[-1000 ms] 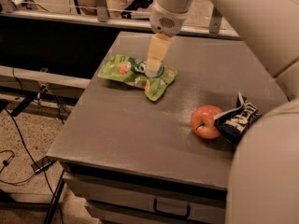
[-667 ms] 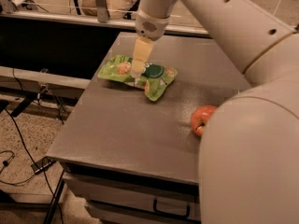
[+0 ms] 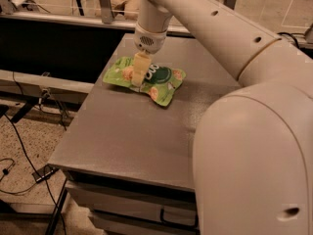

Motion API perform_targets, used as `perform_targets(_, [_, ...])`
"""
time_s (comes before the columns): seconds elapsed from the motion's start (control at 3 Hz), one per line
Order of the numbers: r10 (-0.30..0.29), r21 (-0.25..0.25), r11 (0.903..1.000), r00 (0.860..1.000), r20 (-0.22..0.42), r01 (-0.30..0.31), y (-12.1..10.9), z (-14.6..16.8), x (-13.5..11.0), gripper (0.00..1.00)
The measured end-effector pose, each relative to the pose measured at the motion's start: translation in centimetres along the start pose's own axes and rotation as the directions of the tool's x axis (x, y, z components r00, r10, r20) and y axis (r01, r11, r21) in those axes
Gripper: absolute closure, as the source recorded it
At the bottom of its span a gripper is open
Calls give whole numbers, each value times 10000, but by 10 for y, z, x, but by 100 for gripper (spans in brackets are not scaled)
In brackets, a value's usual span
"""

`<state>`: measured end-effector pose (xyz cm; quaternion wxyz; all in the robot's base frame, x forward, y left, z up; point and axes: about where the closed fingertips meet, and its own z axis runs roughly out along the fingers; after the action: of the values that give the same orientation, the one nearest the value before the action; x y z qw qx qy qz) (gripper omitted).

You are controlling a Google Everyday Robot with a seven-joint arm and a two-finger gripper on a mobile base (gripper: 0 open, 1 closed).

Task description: Pick green rice chip bag

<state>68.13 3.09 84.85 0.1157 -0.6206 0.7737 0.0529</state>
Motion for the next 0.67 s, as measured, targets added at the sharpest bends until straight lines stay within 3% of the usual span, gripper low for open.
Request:
perform_targets(0.33, [16, -24, 10000, 10000, 4, -16, 0, -1, -1, 72])
perform_targets(0.67, [54, 181, 9998, 9991, 426, -62, 0, -22, 0, 96])
